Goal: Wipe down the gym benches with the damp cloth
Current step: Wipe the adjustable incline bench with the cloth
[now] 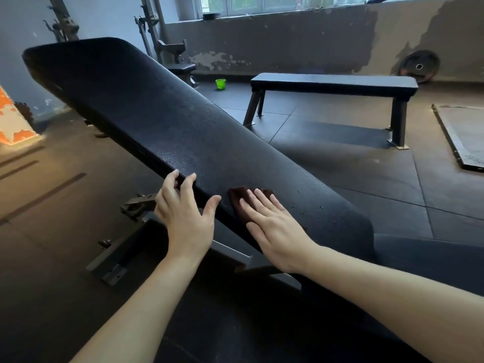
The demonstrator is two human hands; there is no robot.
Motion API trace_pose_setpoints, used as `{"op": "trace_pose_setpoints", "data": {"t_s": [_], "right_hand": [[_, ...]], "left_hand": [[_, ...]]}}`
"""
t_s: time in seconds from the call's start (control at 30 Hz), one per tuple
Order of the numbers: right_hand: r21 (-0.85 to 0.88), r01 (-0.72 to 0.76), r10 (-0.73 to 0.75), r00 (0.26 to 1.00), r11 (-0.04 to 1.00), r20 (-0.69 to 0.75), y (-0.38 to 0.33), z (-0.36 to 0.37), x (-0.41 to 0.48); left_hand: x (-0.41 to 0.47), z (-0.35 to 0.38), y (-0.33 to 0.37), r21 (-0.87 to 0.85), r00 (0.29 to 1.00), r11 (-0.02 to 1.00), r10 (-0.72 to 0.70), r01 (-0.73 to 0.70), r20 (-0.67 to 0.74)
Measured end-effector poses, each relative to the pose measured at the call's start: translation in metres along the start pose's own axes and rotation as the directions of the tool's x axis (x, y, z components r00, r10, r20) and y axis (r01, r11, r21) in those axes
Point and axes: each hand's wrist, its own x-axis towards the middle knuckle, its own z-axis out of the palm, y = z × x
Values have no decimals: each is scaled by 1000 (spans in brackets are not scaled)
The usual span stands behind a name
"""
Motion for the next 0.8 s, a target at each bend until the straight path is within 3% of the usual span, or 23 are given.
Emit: {"op": "trace_pose_setpoints", "data": {"t_s": [0.1,0.23,0.33,0.47,0.6,0.73,0.8], "right_hand": [[-27,-28,28,1000,999,-11,21,-4,20],[-25,-236,235,971,972,-37,51,-17,65],[-8,-296,295,953,955,-66,44,-15,73],[13,-159,160,981,987,-106,11,0,26],[-50,1,-3,999,999,-46,-8,5,-20],[-78,41,-42,999,996,-21,8,3,-11],[-30,-24,23,999,999,-35,25,0,10]], "left_hand": [[-1,-1,1,44,1000,999,26,-27,5],[-4,-4,6,83,997,994,64,-68,50],[-7,-3,9,103,993,989,102,-108,58],[-4,0,9,96,993,989,109,-113,48],[-5,2,10,94,991,987,123,-127,49],[-6,3,7,109,984,978,173,-176,39],[-6,3,6,100,985,980,171,-174,38]]}}
